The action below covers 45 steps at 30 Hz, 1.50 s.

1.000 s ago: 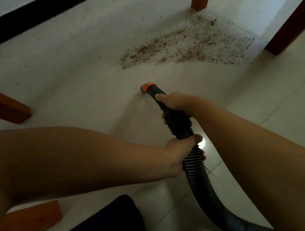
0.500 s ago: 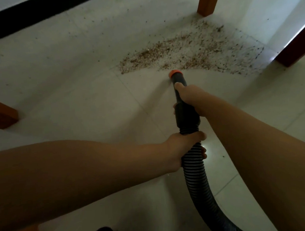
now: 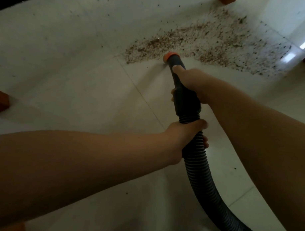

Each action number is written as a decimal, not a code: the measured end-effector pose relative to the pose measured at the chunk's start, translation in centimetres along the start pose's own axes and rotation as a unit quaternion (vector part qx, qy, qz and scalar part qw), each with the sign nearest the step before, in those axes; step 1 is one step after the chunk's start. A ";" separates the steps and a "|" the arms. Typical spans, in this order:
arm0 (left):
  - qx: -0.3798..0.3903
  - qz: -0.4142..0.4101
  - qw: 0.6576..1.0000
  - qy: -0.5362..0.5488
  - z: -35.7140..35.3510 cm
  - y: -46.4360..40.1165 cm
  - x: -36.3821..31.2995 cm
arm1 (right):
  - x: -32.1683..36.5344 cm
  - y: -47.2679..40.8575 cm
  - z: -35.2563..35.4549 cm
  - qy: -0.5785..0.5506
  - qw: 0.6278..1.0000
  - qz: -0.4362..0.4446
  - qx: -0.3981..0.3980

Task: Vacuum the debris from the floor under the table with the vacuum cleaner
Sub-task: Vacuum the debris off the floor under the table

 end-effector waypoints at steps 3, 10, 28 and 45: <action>-0.013 -0.002 1.000 0.017 1.1 -0.2 -0.3 | 0.7 -0.5 -1.2 0.003 1.000 0.004 0.020; -0.020 -0.011 0.998 0.052 4.1 0.3 -0.6 | 2.8 -0.6 -5.2 0.038 0.997 0.010 0.073; 0.052 -0.010 0.994 0.100 4.2 -0.6 -4.5 | 6.3 -2.1 -4.0 0.030 0.998 -0.053 0.027; 0.041 -0.018 0.998 0.053 2.2 -4.4 -7.3 | 5.9 -5.7 0.6 0.023 0.998 -0.038 -0.043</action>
Point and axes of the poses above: each hand's wrist, its own y-axis away from the middle knuckle, its own z-axis out of the back of the hand, x = y × z, the point moved 4 cm from there along -y, towards the middle knuckle, and after that the axes turned 3 degrees about z, right-handed, at the moved point
